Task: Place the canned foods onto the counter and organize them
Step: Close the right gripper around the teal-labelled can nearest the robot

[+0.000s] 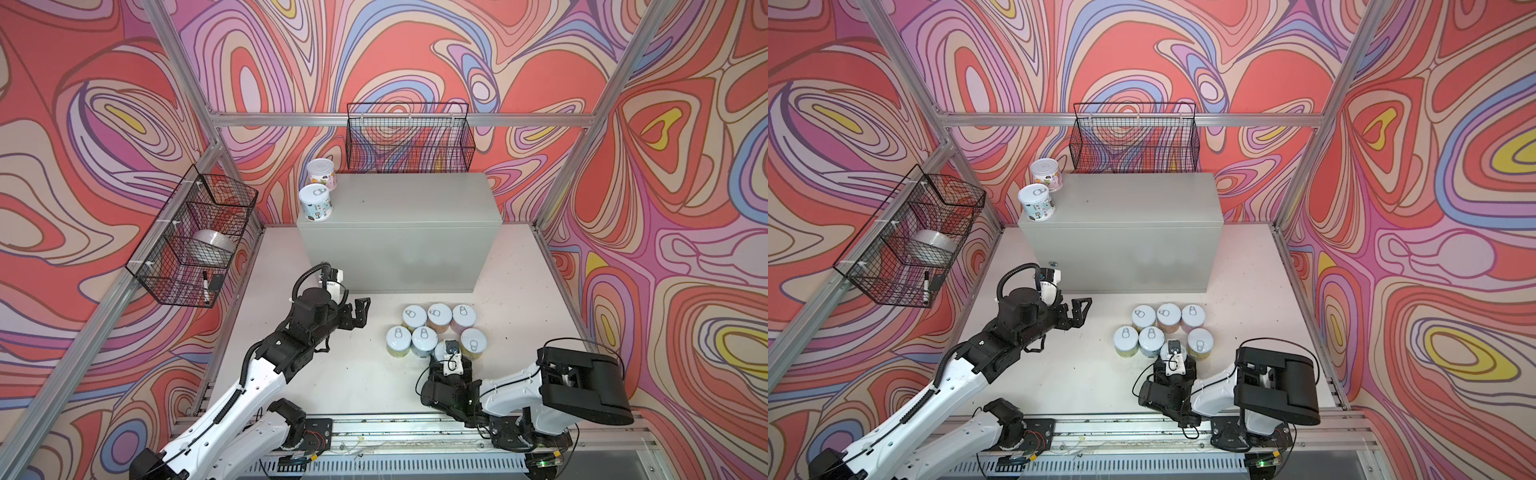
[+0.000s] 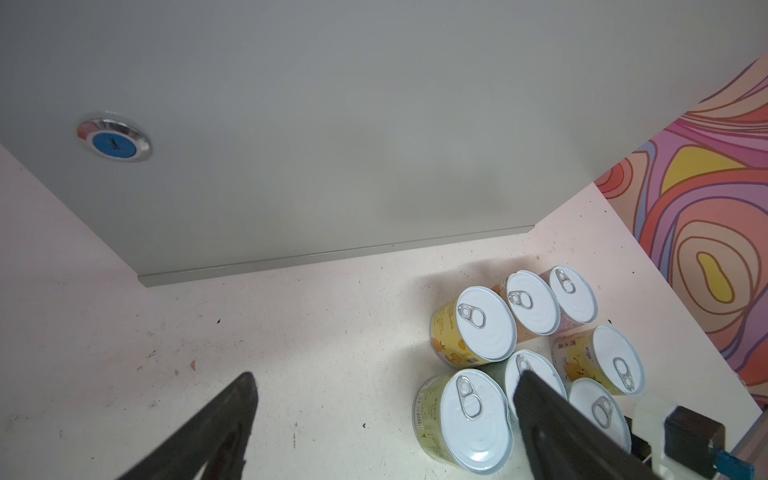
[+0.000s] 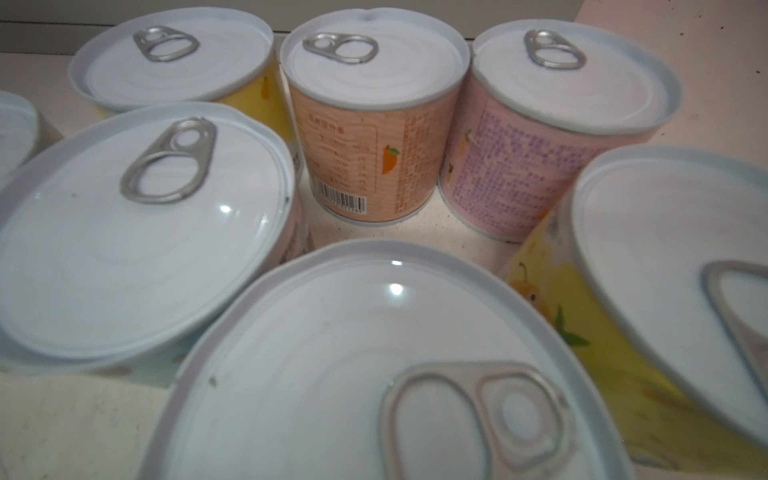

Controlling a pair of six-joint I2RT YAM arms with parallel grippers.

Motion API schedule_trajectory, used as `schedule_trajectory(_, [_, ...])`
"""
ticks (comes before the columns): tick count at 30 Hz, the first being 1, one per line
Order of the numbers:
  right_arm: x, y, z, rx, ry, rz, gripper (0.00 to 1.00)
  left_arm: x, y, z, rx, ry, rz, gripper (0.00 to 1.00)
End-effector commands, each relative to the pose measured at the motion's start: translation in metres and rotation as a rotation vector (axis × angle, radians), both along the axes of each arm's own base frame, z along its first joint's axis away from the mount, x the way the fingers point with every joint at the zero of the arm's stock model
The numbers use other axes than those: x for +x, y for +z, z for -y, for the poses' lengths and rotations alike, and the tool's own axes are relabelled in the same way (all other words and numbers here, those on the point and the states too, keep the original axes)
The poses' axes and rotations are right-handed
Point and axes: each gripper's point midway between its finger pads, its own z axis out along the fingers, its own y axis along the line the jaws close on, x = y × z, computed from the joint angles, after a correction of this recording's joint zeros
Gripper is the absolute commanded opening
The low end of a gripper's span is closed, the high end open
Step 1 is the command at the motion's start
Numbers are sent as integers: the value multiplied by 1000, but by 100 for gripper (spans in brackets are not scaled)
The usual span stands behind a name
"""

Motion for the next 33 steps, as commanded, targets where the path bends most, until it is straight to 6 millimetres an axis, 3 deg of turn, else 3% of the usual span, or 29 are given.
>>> schedule_trajectory(1, [-9,-23,21,-115,-4,-87,18,1,7,0,-15,11,18,98])
schedule_trajectory(3, [-9,-22,22,-123,-8,-88,15,1,7,0,-14,13,17,98])
schedule_trajectory(7, [-10,-19,22,-122,-9,-98,0,1,6,0,-9,14,12,98])
schedule_trajectory(22, [-13,11,8,-159,34,-157,0,5,6,0,2,20,13,98])
schedule_trajectory(28, [-13,38,-8,-108,95,-152,0,5,5,0,4,21,9,98])
schedule_trajectory(33, [-16,44,-10,-96,144,-180,0,6,2,1,6,18,2,98])
